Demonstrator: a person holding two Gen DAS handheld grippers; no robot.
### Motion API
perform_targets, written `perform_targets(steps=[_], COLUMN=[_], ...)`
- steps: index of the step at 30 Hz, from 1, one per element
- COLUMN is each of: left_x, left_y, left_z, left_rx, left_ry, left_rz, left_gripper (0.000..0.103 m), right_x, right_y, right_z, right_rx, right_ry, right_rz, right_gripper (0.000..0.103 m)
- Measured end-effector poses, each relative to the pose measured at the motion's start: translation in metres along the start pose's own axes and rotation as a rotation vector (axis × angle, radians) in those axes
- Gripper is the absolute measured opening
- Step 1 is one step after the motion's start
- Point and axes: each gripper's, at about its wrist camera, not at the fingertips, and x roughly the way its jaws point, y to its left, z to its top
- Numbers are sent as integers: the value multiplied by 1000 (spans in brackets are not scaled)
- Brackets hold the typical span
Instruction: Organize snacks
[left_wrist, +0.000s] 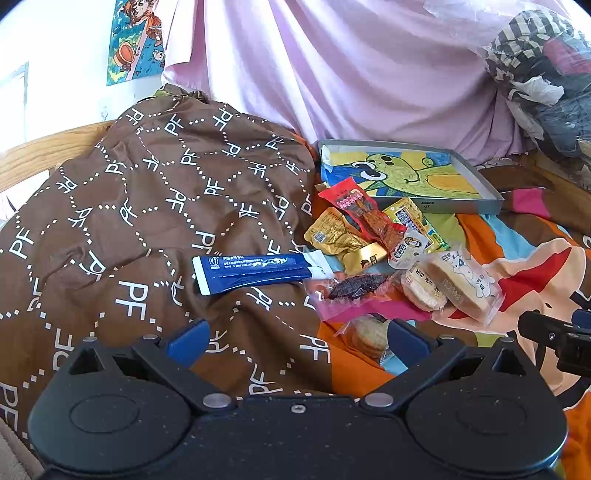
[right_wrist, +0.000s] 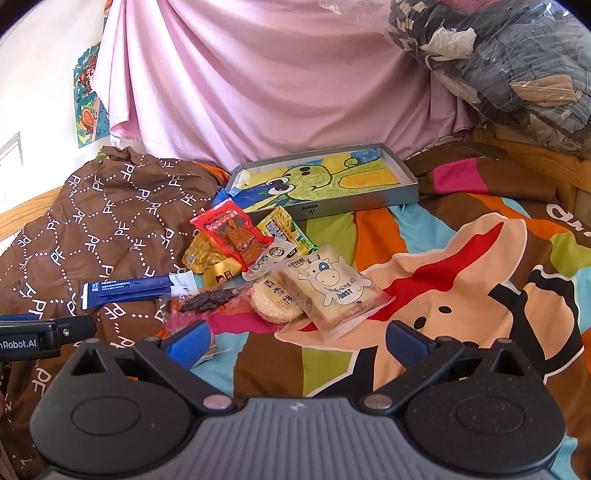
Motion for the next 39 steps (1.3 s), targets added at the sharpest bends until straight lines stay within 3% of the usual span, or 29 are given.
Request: perform_targets(steps=[20,25,34,39], left_x=[-4,-3,2,12], left_y=[-3,-2,-1,10], left_z=[2,2,9,27], left_rx=[-16,-28,7,1], left_ry=[-5,15,80,116], left_rz=[4,-3,55,31], left_gripper=[102,102,102,102], right_x=[0,-1,11,26], right_y=[1,3,14,25], right_z=[-2,-2,-3,-4], right_rx=[8,6,-54,-81], right_ry=[5,-2,12,51], right_rz=[14,45,124,198], right_gripper=[103,103,103,103])
